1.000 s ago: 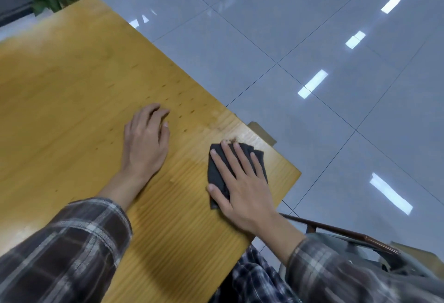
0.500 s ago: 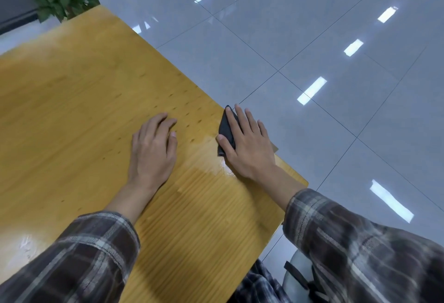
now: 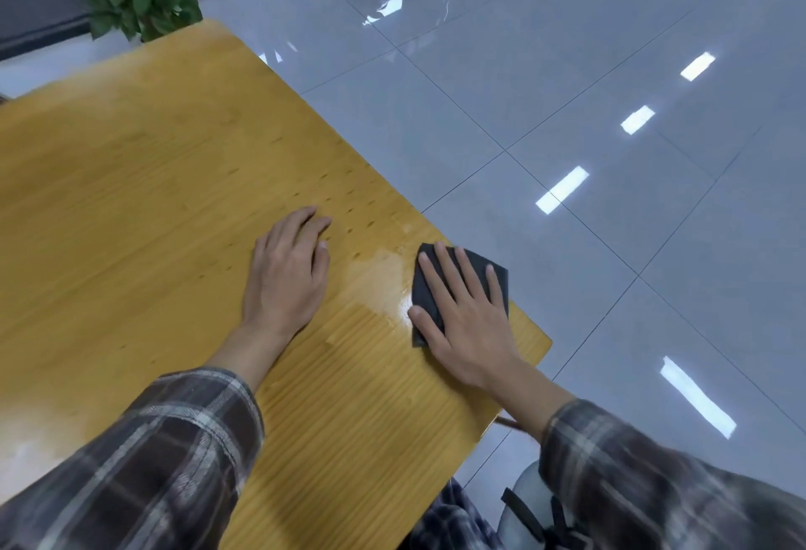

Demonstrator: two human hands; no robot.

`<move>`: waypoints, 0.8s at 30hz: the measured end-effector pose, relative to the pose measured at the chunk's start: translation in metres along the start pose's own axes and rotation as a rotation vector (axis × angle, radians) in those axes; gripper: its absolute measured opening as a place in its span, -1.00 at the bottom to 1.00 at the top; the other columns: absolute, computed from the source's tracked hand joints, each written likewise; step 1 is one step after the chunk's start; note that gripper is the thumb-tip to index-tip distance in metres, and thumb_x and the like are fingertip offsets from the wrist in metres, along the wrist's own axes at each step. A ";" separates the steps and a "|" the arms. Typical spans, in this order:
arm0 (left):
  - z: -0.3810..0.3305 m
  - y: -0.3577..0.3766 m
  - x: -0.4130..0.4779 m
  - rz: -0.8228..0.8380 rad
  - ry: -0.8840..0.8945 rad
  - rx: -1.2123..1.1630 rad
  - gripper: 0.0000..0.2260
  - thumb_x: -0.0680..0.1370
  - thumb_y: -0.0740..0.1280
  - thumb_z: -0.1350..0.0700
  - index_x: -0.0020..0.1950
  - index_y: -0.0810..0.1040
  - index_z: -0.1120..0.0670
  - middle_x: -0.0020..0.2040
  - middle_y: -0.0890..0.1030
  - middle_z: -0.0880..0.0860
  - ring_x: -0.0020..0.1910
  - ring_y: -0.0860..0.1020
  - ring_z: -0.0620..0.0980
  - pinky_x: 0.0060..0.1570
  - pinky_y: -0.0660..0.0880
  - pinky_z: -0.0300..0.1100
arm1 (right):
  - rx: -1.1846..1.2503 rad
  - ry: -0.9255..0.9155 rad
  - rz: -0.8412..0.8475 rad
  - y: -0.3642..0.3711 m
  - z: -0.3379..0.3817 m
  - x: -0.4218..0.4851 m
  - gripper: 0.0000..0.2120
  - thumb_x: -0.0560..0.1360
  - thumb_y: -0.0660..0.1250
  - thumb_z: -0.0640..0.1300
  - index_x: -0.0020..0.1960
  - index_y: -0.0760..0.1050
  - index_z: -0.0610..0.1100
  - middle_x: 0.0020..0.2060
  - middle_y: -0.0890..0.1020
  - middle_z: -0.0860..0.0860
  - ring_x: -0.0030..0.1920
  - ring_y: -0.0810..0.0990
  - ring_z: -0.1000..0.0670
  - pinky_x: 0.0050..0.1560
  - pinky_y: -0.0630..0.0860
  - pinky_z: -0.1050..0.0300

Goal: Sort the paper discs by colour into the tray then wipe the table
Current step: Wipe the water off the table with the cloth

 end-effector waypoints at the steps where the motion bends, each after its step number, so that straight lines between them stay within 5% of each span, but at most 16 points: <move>1: -0.001 0.000 0.000 -0.001 -0.005 -0.001 -0.71 0.71 0.24 0.17 0.41 0.56 0.11 0.45 0.50 0.07 0.43 0.44 0.07 0.35 0.35 0.07 | 0.013 -0.003 -0.005 -0.002 0.003 0.019 -0.35 0.66 -0.15 0.34 0.67 -0.20 0.14 0.65 -0.22 0.16 0.64 -0.26 0.05 0.62 -0.14 -0.22; 7: 0.000 0.002 0.001 -0.003 -0.030 -0.026 -0.71 0.72 0.21 0.17 0.42 0.55 0.09 0.47 0.49 0.05 0.45 0.42 0.05 0.37 0.33 0.06 | 0.060 -0.040 -0.039 -0.007 0.033 0.112 -0.32 0.65 -0.16 0.35 0.68 -0.13 0.09 0.67 -0.10 0.08 0.65 0.02 -0.06 0.57 0.13 -0.16; 16: 0.003 0.000 0.000 0.028 -0.003 -0.078 -0.69 0.71 0.21 0.24 0.44 0.54 0.13 0.50 0.47 0.08 0.48 0.40 0.08 0.41 0.35 0.08 | -0.051 -0.111 -0.010 0.002 0.000 -0.002 -0.38 0.68 -0.13 0.32 0.67 -0.16 0.15 0.65 -0.18 0.16 0.64 -0.27 0.02 0.62 -0.16 -0.23; 24: 0.030 -0.029 -0.020 -0.020 -0.079 -0.091 -0.65 0.69 0.17 0.33 0.46 0.51 0.22 0.52 0.44 0.15 0.58 0.32 0.12 0.50 0.35 0.14 | -0.034 -0.131 -0.034 0.007 0.088 0.097 -0.34 0.65 -0.14 0.35 0.67 -0.10 0.12 0.67 -0.11 0.07 0.65 -0.19 -0.12 0.57 -0.21 -0.37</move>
Point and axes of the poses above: each hand's wrist, its own x-axis towards the middle knuckle, its own y-axis out of the palm, z = x × y, the point moved 1 cm from there along x, towards the middle knuckle
